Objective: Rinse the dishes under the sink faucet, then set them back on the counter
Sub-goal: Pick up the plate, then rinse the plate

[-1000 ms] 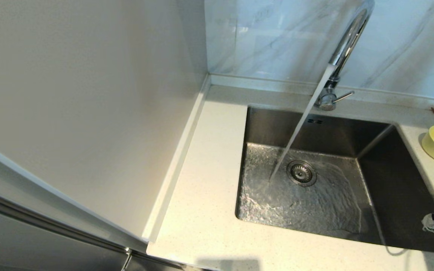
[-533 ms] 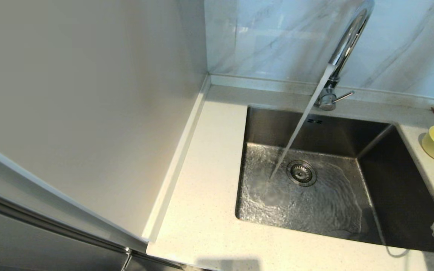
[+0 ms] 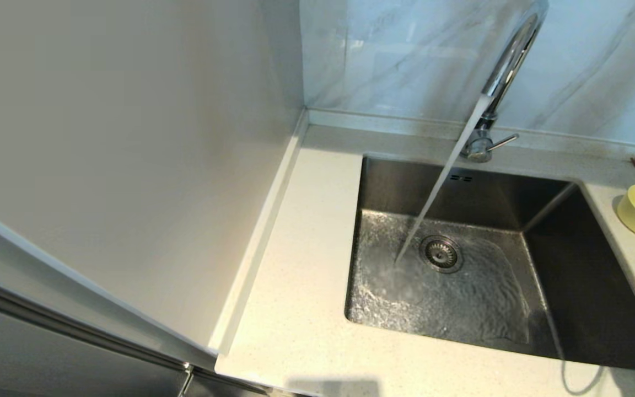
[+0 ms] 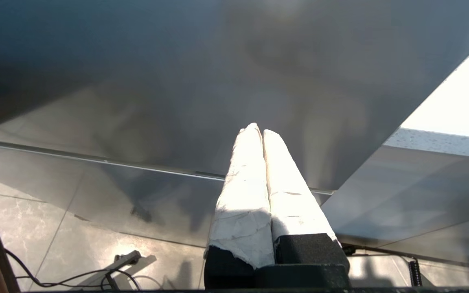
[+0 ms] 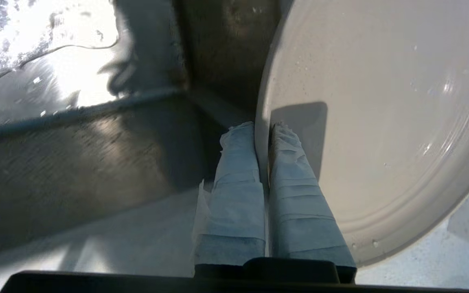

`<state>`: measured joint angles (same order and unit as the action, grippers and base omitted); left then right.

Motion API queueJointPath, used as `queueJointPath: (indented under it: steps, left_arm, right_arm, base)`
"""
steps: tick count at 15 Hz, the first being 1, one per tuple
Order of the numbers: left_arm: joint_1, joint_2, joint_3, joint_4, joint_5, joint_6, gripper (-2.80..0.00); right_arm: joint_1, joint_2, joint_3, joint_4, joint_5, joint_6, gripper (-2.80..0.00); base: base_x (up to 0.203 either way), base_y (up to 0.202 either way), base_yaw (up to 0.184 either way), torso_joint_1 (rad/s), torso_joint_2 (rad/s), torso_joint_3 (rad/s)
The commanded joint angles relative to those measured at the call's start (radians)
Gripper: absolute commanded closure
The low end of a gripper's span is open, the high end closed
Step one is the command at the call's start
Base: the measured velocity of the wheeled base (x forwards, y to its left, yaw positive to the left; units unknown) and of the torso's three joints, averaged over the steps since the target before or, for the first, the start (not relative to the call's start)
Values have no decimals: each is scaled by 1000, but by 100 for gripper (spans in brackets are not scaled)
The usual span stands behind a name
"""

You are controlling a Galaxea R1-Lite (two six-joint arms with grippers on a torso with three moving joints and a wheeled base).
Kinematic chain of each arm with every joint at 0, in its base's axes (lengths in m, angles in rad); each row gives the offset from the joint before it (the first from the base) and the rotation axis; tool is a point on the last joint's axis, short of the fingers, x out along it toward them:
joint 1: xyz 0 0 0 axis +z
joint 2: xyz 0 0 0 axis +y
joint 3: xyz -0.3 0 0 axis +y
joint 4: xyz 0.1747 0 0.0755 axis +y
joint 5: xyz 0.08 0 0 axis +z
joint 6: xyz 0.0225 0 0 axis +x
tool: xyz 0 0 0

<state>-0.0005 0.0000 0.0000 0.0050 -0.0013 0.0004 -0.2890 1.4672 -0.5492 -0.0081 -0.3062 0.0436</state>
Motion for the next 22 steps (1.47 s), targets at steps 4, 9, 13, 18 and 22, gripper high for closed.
queueJointPath:
  steps: [4, 9, 13, 18, 22]
  left_arm:
    - [0, 0, 0, 0, 0, 0, 0]
    - [0, 0, 0, 0, 0, 0, 0]
    - [0, 0, 0, 0, 0, 0, 0]
    - [0, 0, 0, 0, 0, 0, 0]
    - [0, 0, 0, 0, 0, 0, 0]
  right_arm:
    - [57, -155, 56, 0, 25, 1, 0]
    - [338, -321, 73, -4, 135, -2, 0]
    - [464, -328, -26, -9, 303, -2, 0]
    - [559, -214, -83, -106, 345, 21, 0]
    - [629, -127, -120, -240, 350, 21, 0]
  base:
    - [0, 0, 0, 0, 0, 0]
    - [0, 0, 0, 0, 0, 0]
    - [0, 0, 0, 0, 0, 0]
    - [0, 0, 0, 0, 0, 0]
    - [0, 0, 0, 0, 0, 0]
